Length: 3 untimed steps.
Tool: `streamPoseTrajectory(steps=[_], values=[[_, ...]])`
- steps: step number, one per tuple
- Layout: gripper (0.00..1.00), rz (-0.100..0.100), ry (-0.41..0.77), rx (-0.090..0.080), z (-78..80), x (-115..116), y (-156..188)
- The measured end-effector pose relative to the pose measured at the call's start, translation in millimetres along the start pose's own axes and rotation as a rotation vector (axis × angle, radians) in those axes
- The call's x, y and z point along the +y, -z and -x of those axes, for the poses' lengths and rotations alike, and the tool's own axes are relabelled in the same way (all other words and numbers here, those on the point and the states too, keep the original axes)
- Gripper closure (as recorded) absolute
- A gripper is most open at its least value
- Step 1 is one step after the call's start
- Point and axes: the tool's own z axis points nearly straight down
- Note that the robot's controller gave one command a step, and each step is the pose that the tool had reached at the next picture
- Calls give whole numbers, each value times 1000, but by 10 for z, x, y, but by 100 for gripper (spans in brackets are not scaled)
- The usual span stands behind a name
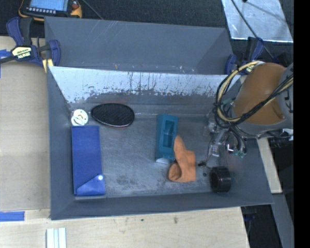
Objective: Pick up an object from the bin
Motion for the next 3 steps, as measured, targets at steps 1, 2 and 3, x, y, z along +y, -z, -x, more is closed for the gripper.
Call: streamPoseTrajectory(steps=[1,2,3], values=[[0,-1,-55,3,-154,31,-100],[0,-1,121,2,-41,126,-174],[0,-1,-115,2,-197,251,-274]])
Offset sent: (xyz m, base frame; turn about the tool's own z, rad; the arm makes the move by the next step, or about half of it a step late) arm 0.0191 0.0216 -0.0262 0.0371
